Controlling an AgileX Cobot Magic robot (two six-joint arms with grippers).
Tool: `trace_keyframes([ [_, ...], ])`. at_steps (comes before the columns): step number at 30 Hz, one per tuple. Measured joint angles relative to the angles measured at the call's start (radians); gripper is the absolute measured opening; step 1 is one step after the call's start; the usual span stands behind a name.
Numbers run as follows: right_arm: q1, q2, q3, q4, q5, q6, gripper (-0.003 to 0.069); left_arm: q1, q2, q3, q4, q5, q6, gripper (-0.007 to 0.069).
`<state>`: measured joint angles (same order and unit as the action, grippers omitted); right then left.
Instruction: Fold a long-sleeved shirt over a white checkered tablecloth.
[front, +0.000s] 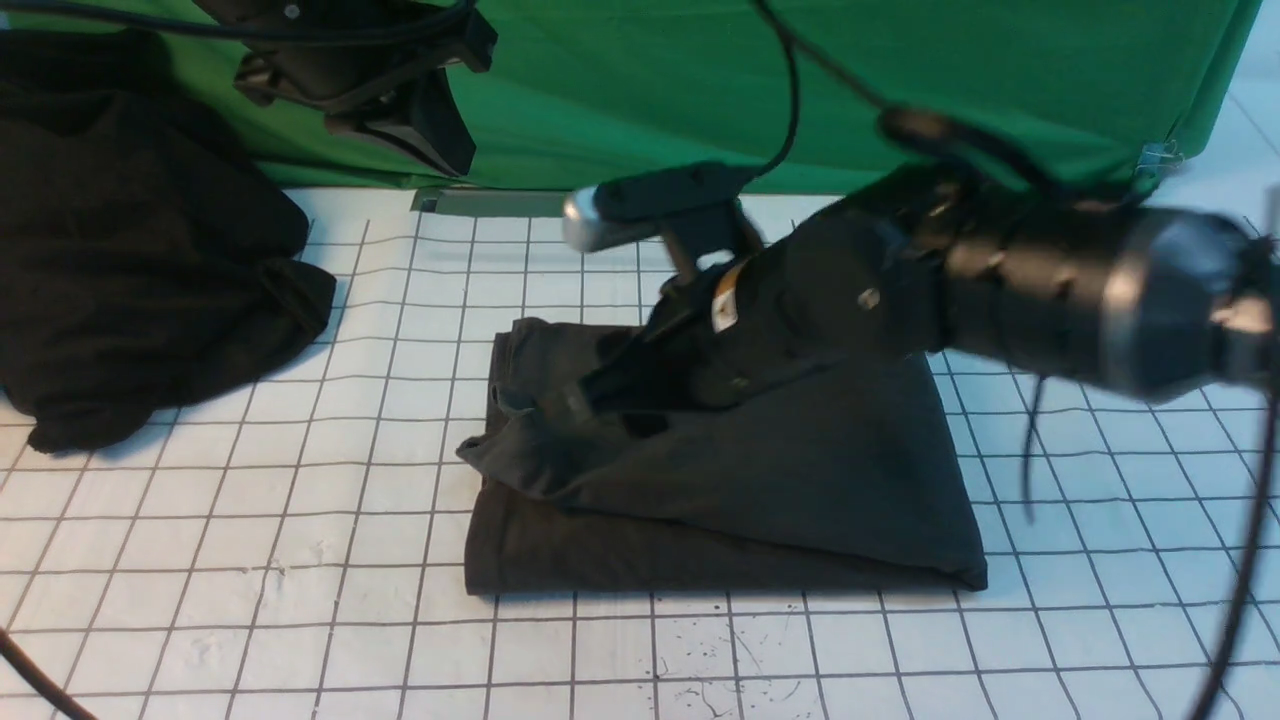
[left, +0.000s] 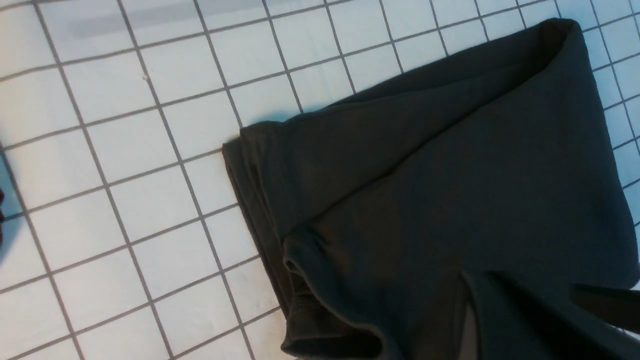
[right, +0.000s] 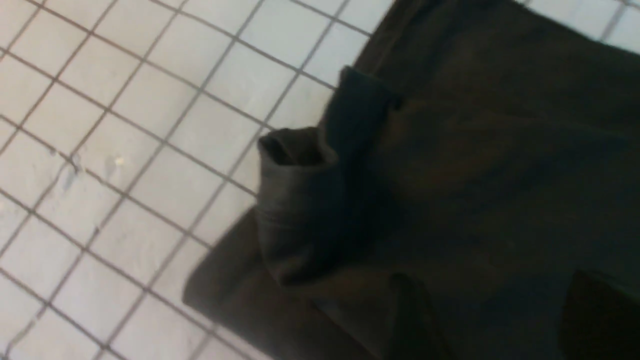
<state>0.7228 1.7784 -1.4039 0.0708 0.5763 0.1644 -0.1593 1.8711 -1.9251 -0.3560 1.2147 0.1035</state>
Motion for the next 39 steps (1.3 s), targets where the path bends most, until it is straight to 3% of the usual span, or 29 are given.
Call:
trace_keyframes([
  [3, -0.075, -0.124, -0.003, 0.0, 0.184, -0.099, 0.0107, 0.0, 0.0, 0.0, -0.01, 0.0, -0.016, 0.0004],
  [4, -0.087, -0.132, -0.004, 0.0, 0.196, -0.104, 0.0096, 0.0, 0.0, 0.0, -0.011, 0.0, -0.017, 0.0004],
  [5, -0.138, -0.201, -0.006, -0.001, 0.311, -0.135, 0.0034, 0.0, 0.0, 0.003, -0.036, 0.0, -0.021, 0.0004],
  [7, -0.209, -0.26, -0.006, -0.012, 0.423, -0.157, 0.001, 0.0, -0.001, 0.022, -0.075, -0.001, -0.022, 0.0004],
  [10, -0.302, -0.327, -0.005, -0.028, 0.56, -0.164, 0.0, -0.001, -0.005, 0.087, -0.127, -0.003, -0.023, 0.0004],
  [14, -0.366, -0.359, 0.043, -0.034, 0.584, -0.178, 0.0, -0.016, -0.006, 0.192, -0.135, -0.004, -0.024, 0.0004],
  [17, -0.378, -0.359, 0.153, -0.03, 0.492, -0.181, 0.0, -0.046, -0.006, 0.318, -0.134, -0.019, -0.024, 0.0004],
  [21, -0.378, -0.323, 0.343, 0.031, 0.237, -0.183, 0.0006, -0.104, -0.003, 0.475, -0.134, -0.204, -0.024, 0.0008],
  [27, -0.378, -0.192, 0.471, 0.052, 0.041, -0.183, 0.003, -0.13, 0.032, 0.577, -0.087, -0.325, -0.053, 0.0031],
  [39, -0.378, -0.058, 0.478, 0.056, 0.007, -0.184, 0.0041, -0.13, 0.032, 0.595, 0.036, -0.321, -0.164, 0.0055],
])
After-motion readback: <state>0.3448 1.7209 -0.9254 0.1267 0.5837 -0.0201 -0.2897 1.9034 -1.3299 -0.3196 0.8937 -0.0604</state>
